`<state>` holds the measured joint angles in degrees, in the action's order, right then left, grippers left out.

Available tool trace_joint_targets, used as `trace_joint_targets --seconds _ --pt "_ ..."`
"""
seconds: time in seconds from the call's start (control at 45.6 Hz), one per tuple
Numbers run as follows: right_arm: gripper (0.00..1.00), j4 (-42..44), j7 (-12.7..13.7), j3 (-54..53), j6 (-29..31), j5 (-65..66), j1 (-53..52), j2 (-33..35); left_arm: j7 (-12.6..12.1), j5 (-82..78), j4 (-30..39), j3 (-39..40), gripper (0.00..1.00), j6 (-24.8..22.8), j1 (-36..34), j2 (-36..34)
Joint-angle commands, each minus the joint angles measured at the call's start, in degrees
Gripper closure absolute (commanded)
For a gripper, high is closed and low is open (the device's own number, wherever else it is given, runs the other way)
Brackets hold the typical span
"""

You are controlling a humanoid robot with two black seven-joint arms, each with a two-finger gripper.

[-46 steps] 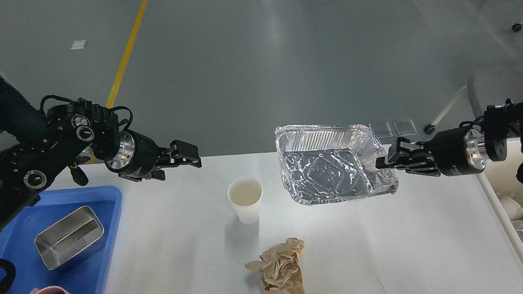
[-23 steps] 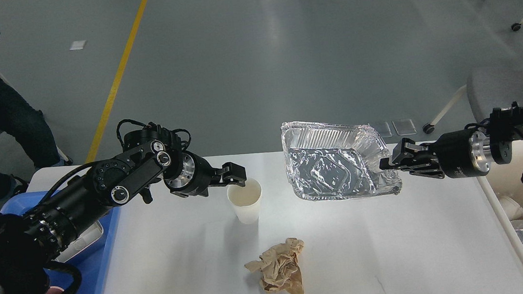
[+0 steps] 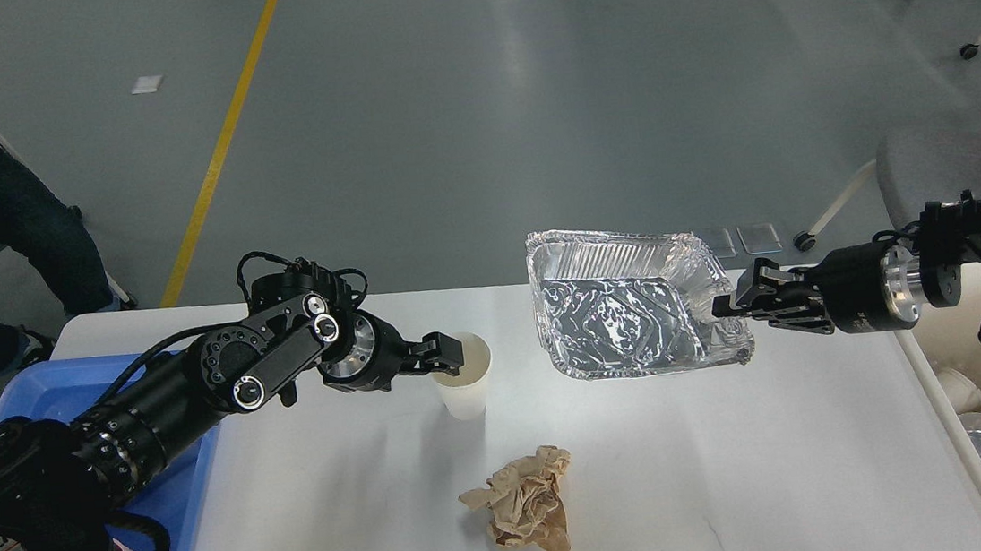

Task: Tidy desktop
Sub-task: 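Reach the left gripper to the white paper cup and grasp it, then lift the paper cup high with the left gripper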

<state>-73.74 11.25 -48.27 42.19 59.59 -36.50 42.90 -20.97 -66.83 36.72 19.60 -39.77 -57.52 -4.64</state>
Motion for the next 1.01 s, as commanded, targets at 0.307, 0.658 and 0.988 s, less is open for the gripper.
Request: trace_joint_targets --seconds 0.307,0.658,0.988 --pt "1.00 -0.09 0.00 -0.86 0.00 0.00 0.81 0.70 1.11 -1.55 -0.68 -5.80 1.00 7.25 -0.05 2.44" --pt "1.00 -0.17 -0.17 -0.95 0.09 0.00 1.17 0.96 0.76 -1.38 -0.16 -5.71 1.00 7.17 -0.67 0.78" --pt "1.00 0.00 -0.09 -0.87 0.35 0.00 1.69 0.87 1.11 -0.41 13.37 -4.13 1.00 0.14 -2.07 -14.51"
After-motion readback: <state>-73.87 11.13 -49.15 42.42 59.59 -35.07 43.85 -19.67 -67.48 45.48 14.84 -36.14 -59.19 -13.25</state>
